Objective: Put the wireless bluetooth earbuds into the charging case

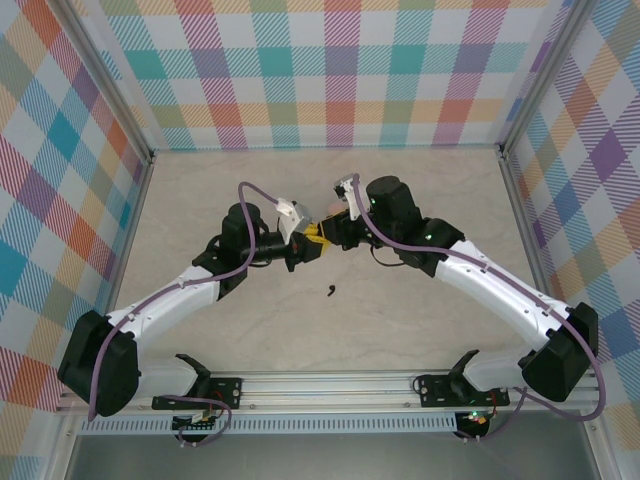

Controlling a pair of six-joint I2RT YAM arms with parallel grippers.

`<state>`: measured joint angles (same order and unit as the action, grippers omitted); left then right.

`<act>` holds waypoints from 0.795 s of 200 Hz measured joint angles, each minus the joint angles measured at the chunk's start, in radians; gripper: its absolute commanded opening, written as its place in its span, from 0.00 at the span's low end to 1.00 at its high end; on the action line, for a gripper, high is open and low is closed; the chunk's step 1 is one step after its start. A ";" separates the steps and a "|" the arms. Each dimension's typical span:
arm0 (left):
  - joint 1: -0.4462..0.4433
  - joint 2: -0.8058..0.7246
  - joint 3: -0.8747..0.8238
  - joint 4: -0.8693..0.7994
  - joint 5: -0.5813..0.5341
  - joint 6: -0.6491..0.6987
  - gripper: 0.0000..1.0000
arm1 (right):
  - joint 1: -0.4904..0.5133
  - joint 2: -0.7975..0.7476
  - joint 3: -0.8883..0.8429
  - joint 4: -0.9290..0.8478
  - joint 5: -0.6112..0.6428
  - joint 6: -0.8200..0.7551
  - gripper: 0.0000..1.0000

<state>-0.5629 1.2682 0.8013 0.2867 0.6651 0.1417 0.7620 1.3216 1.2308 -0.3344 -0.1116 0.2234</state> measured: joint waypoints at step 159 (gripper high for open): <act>0.000 0.021 0.023 -0.023 -0.001 -0.026 0.19 | 0.004 0.000 0.000 -0.026 0.026 -0.014 0.24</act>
<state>-0.5629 1.2896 0.8242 0.2642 0.6640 0.1158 0.7658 1.3216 1.2308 -0.3607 -0.0860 0.2096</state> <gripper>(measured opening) 0.215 0.240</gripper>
